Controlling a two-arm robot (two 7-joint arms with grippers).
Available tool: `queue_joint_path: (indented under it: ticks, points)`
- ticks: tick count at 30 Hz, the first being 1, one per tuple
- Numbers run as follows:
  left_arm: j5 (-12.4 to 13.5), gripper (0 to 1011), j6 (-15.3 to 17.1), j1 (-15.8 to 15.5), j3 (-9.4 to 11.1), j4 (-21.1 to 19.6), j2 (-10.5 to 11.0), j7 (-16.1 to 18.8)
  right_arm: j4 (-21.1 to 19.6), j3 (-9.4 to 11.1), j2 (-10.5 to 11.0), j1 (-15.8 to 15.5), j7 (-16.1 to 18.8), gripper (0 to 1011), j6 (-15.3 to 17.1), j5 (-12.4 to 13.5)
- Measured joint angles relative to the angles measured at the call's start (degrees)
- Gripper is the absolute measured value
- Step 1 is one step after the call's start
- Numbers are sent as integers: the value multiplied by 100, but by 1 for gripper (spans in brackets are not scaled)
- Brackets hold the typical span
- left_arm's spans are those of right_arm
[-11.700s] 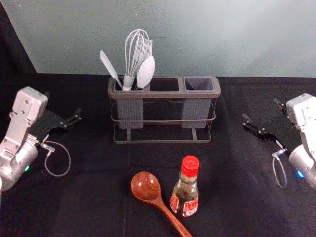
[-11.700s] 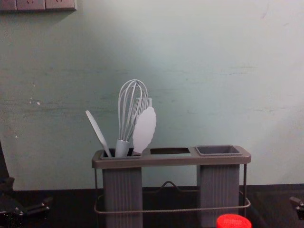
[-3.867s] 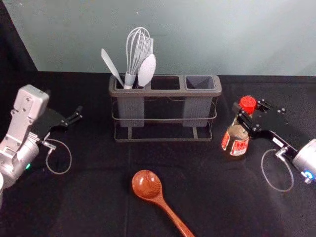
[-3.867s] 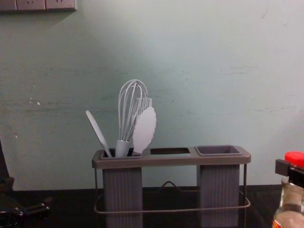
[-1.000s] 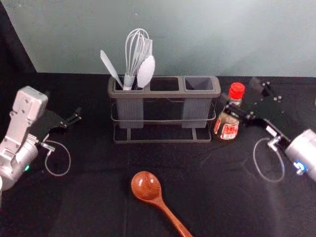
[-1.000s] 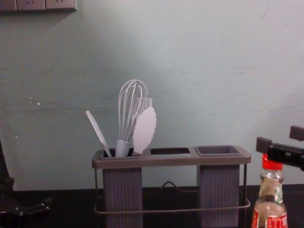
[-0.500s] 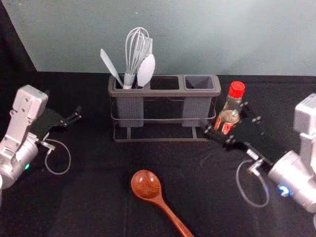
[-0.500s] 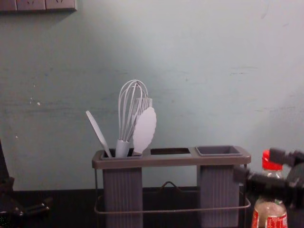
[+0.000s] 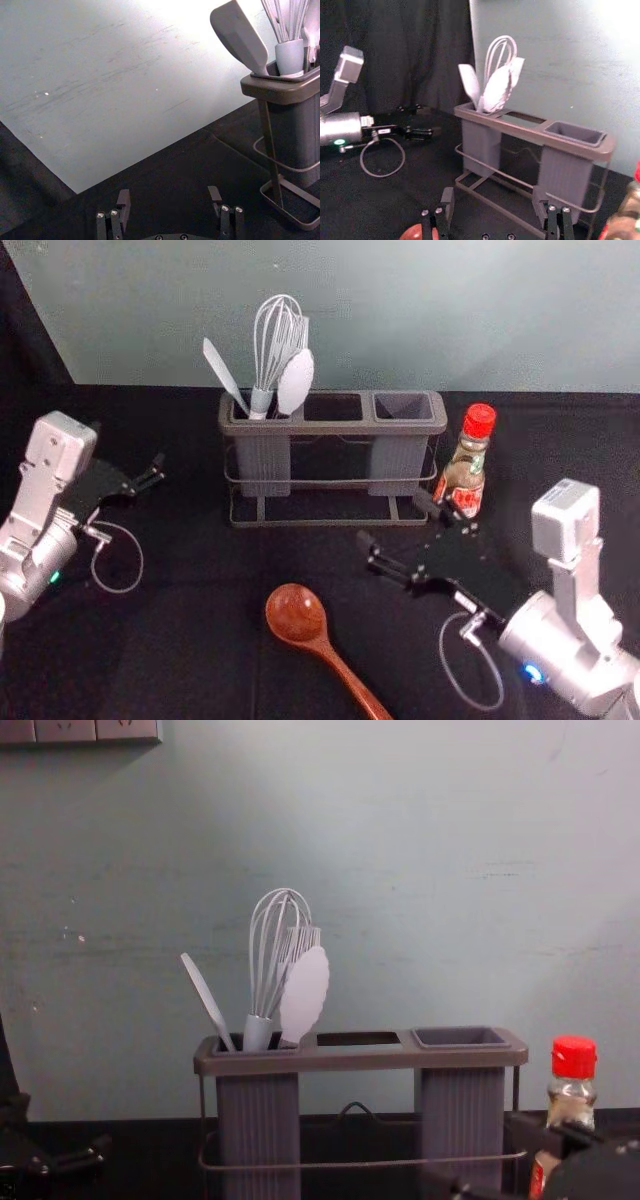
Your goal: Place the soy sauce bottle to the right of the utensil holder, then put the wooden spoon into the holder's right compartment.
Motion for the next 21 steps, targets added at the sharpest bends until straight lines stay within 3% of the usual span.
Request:
queue_joint_path:
  ticks: [21]
  points:
    - [0,1011,0,0,0,0,0,0,56,-387,-123,-14,204,1000,-78,-173]
